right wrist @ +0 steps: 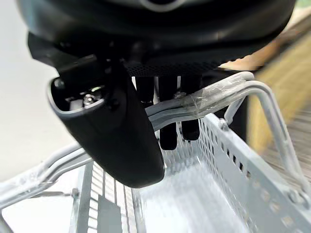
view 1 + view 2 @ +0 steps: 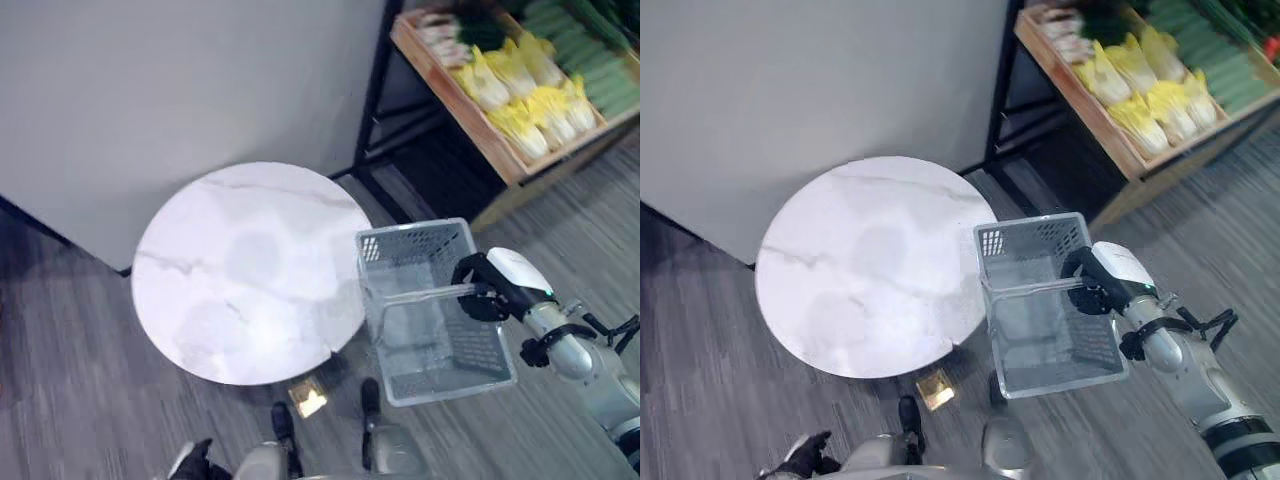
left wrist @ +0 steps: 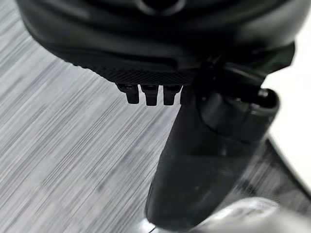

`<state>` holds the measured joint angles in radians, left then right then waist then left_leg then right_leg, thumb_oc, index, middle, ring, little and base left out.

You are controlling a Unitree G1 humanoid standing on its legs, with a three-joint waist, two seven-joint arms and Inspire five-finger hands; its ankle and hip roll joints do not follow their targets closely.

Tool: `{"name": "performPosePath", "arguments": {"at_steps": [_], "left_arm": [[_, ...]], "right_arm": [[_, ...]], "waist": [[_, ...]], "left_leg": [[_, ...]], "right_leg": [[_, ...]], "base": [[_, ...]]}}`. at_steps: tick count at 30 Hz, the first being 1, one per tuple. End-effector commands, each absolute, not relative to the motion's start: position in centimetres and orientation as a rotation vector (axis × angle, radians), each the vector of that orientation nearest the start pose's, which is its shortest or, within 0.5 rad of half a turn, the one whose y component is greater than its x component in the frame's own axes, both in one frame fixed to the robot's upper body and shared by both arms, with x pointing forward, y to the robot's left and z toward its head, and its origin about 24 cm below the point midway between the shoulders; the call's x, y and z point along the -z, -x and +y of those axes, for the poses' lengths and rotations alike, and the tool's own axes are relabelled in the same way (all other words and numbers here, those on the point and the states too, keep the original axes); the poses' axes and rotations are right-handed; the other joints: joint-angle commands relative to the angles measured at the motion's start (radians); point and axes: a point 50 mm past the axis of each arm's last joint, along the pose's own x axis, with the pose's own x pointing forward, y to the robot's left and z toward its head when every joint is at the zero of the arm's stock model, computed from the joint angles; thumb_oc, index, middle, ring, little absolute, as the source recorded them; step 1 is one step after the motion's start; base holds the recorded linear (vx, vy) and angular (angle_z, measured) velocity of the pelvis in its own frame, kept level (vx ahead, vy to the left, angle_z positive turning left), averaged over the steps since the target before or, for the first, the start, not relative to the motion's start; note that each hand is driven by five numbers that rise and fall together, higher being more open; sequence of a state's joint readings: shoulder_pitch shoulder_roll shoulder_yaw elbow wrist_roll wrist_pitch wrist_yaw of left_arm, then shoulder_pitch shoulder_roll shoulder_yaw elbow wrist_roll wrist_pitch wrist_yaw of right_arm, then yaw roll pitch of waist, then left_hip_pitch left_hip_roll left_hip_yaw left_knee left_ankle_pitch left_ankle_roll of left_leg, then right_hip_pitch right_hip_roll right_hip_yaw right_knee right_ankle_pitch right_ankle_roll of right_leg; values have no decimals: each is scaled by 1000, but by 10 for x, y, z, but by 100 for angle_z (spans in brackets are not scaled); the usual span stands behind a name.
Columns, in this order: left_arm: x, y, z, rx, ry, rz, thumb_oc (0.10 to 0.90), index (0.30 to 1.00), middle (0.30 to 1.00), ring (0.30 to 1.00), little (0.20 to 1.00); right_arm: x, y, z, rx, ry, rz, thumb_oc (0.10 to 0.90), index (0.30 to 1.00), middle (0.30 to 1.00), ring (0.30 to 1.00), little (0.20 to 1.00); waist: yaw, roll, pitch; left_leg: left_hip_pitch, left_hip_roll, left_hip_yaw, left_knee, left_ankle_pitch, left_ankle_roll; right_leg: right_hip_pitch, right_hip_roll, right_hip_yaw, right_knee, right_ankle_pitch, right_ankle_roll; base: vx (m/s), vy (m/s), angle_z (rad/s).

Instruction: Get the vegetables into the basket

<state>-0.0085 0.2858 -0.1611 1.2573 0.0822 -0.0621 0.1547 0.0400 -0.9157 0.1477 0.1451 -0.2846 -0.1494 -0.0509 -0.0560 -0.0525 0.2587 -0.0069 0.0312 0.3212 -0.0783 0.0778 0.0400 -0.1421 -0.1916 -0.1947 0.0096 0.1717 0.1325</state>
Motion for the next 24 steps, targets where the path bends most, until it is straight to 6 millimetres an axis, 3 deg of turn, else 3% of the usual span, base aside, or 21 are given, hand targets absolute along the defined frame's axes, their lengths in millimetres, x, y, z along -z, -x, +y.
{"name": "performPosePath", "arguments": {"at_steps": [1, 3, 4, 6, 10, 14, 19, 24], "left_arm": [[150, -81, 277, -162, -585, 1195, 900, 1000, 1000, 1000, 1000], [149, -79, 280, -156, -605, 1190, 900, 1000, 1000, 1000, 1000], [149, -75, 281, -159, -603, 1204, 900, 1000, 1000, 1000, 1000], [150, -75, 280, -157, -601, 1206, 900, 1000, 1000, 1000, 1000], [153, -73, 272, -122, -597, 1221, 900, 1000, 1000, 1000, 1000], [155, -77, 265, -115, -578, 1210, 900, 1000, 1000, 1000, 1000], [157, -85, 253, -113, -529, 1190, 900, 1000, 1000, 1000, 1000], [157, -87, 250, -123, -510, 1184, 900, 1000, 1000, 1000, 1000]], "right_arm": [[-161, -267, -280, 36, 1256, -367, 400, 300, 300, 300, 300], [-162, -267, -281, 41, 1278, -368, 400, 300, 300, 300, 300], [-160, -266, -280, 36, 1274, -366, 400, 300, 300, 300, 300], [-159, -265, -280, 36, 1267, -368, 400, 300, 300, 300, 300], [-155, -255, -284, 36, 1261, -345, 400, 300, 300, 300, 300], [-157, -249, -291, 53, 1276, -333, 400, 300, 300, 300, 300], [-156, -238, -303, 84, 1299, -286, 400, 300, 300, 300, 300], [-162, -236, -307, 90, 1324, -293, 400, 300, 300, 300, 300]], "waist": [[65, -12, -64], [87, -7, -72], [91, -13, -84], [94, -17, -87], [59, -16, -102], [32, 0, -100], [-12, 40, -93], [-14, 51, -80]], "left_leg": [[-62, 55, -48, 103, -84, -55], [-73, 80, 27, 103, -70, -58], [-63, 90, 48, 97, -83, -77], [-56, 94, 69, 94, -79, -83], [-34, 118, 119, 87, -54, -111], [-17, 142, 138, 70, -27, -132], [5, 200, 151, 48, 37, -179], [-12, 233, 103, 139, 27, -207]], "right_leg": [[26, -113, -30, 125, -16, 77], [61, -129, -91, 166, -56, 68], [92, -130, -108, 130, -62, 88], [97, -131, -126, 101, -44, 93], [115, -85, -136, 3, -60, 89], [116, -51, -121, -15, -75, 78], [117, 12, -87, -16, -118, 42], [136, 55, -61, -48, -135, 15]], "base": [[-220, 87, -95], [-178, 12, -106], [-38, -47, -96], [3, -97, -109], [12, -152, -84], [16, -164, -32], [14, -211, -20], [15, -221, -21]]}}
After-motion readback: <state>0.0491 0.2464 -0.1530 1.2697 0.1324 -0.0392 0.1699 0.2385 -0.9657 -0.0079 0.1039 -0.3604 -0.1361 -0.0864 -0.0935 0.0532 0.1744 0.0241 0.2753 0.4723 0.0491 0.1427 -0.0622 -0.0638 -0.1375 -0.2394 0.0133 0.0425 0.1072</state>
